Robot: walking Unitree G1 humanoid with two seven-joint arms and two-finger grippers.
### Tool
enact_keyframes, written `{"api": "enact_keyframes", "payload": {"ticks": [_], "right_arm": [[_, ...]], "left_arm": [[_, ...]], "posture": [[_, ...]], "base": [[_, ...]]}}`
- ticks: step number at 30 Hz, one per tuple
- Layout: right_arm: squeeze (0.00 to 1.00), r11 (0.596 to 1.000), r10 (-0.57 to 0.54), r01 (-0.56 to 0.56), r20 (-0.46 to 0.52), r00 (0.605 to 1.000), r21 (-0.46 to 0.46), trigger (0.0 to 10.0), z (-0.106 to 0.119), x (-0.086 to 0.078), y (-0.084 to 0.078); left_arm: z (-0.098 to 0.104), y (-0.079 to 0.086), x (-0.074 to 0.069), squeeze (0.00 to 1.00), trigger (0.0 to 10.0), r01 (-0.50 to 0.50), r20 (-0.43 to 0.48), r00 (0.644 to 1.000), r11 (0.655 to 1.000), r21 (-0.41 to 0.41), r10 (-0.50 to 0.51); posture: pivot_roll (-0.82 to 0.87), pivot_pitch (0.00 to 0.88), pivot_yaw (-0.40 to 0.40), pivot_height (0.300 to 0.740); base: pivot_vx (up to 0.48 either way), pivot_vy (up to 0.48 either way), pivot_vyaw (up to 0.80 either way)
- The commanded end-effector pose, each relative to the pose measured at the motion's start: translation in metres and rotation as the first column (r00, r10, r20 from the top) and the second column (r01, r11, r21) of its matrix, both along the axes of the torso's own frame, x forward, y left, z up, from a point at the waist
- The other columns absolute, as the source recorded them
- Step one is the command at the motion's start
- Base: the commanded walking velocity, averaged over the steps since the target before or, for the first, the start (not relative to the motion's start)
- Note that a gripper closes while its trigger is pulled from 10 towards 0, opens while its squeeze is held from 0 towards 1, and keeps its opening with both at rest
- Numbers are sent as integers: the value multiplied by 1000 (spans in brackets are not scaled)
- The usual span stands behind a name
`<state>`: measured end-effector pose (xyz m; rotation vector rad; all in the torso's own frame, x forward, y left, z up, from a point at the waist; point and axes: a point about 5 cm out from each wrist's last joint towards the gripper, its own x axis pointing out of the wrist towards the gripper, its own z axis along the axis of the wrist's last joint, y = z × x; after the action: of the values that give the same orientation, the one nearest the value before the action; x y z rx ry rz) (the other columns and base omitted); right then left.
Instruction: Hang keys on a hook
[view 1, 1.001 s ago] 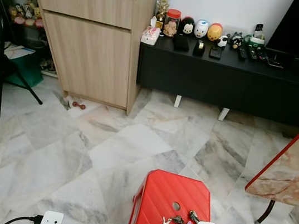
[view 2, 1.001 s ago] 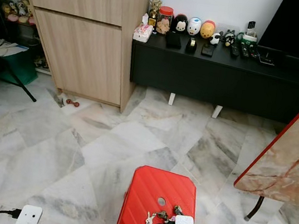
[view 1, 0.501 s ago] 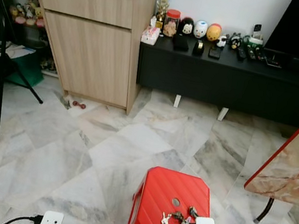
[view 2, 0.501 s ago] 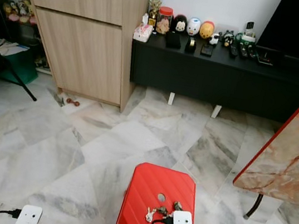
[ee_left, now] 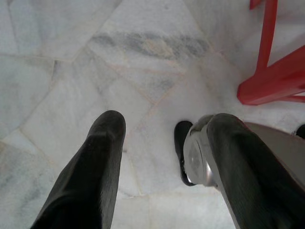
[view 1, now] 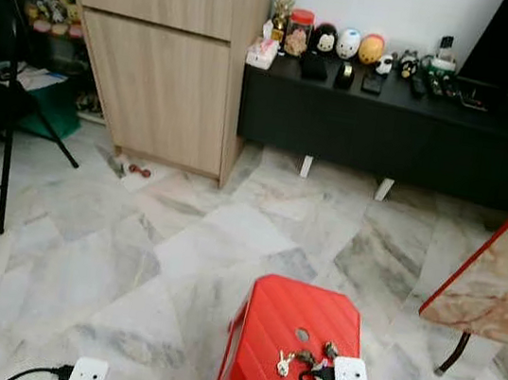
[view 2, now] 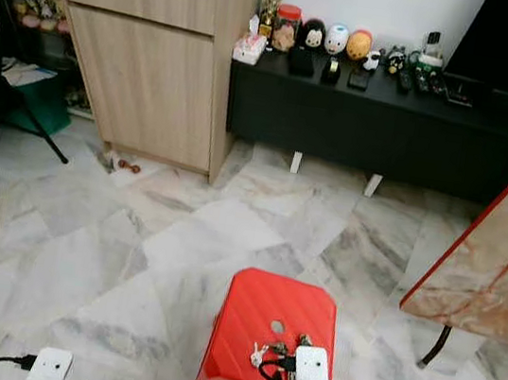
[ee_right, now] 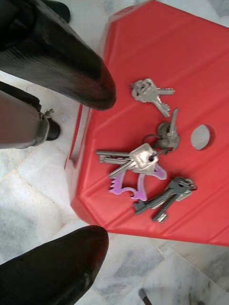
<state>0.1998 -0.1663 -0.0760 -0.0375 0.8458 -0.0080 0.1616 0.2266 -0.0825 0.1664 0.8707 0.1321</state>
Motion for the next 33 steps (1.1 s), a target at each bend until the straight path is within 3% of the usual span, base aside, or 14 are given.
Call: {"api": "enact_keyframes", "payload": {"ticks": [1, 33], "right_arm": [[0, 1000, -16, 16, 10, 1000, 5, 10000, 1, 1, -2], [0, 997, -60, 59, 27, 998, 48, 10000, 5, 9, 1]], "left_arm": [[-3, -1, -5, 0, 10000, 4, -26, 1000, 1000, 0, -4], [-3, -3, -4, 0, 10000, 3, -26, 1000, 1000, -11, -4]], "posture": [[114, 46, -61, 662], [114, 49, -56, 662]], "base": [[0, 0, 0], [0, 0, 0]]}}
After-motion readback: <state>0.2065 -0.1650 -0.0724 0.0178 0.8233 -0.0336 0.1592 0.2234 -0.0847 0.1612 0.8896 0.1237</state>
